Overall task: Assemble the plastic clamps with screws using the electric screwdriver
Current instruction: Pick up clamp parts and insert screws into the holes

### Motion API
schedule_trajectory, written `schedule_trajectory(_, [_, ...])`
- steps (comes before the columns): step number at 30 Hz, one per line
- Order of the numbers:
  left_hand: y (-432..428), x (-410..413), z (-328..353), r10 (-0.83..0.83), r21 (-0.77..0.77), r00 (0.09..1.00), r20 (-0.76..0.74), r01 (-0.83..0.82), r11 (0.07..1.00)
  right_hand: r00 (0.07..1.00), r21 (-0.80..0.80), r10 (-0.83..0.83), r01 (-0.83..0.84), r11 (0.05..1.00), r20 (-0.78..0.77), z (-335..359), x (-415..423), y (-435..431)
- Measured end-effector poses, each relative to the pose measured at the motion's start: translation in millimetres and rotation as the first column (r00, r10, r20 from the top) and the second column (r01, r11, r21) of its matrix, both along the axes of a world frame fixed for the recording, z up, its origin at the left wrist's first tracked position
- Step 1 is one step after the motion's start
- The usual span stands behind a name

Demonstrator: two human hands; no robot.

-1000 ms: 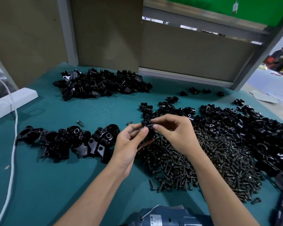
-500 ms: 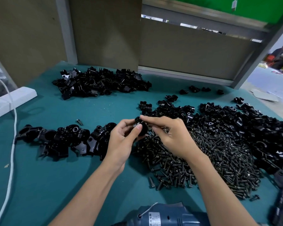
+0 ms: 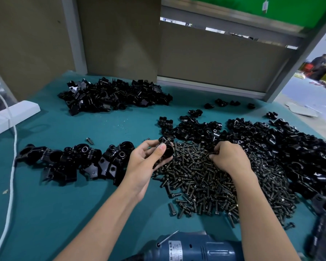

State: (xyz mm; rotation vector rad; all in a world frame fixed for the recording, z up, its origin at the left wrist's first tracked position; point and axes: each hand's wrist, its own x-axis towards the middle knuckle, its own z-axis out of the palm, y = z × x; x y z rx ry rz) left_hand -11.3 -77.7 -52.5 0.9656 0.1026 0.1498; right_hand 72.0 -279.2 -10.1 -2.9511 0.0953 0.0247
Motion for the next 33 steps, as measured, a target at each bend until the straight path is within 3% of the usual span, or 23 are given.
schedule_trajectory(4, [0, -1, 0, -0.019, -0.003, 1.000, 0.011, 0.019, 1.000, 1.000, 0.013, 0.027, -0.027, 1.000, -0.001, 1, 1, 4])
schedule_trajectory(8, [-1, 0, 0, -0.023, -0.009, 1.000, 0.007, 0.023, 1.000, 0.994, 0.061, 0.040, -0.046, 0.997, 0.102, -2, 1, 6])
schedule_trajectory(11, [-1, 0, 0, -0.030, -0.027, 1.000, 0.006, 0.030, 0.999, 0.979, 0.220, 0.008, -0.054, 0.974, 0.205, -1, 3, 5])
schedule_trajectory(13, [-3, 0, 0, -0.037, -0.065, 0.999, -0.003, 0.037, 0.997, 0.965, 0.493, 0.007, -0.139, 0.859, 0.261, 4, 1, 9])
schedule_trajectory(15, [-3, 1, 0, -0.040, -0.117, 0.999, -0.015, 0.038, 0.992, 0.959, 0.761, 0.094, -0.270, 0.590, 0.267, 12, -8, 20])
schedule_trajectory(16, [-3, 1, 0, -0.039, -0.137, 0.999, -0.016, 0.036, 0.990, 0.949, 0.825, 0.167, -0.316, 0.468, 0.268, 14, -13, 26])
schedule_trajectory(18, [-3, 2, 0, -0.035, -0.161, 0.999, -0.002, 0.034, 0.986, 0.910, 0.846, 0.303, -0.386, 0.368, 0.283, 14, -20, 38])
schedule_trajectory(28, [0, 3, -1, -0.033, -0.284, 0.999, 0.012, 0.035, 0.958, 0.795, 0.657, 0.449, -0.597, 0.460, 0.408, 4, -25, 51])
schedule_trajectory(33, [1, 0, 3, -0.039, -0.338, 0.999, -0.023, 0.028, 0.941, 0.799, 0.681, 0.466, -0.583, 0.443, 0.380, 8, -22, 50])
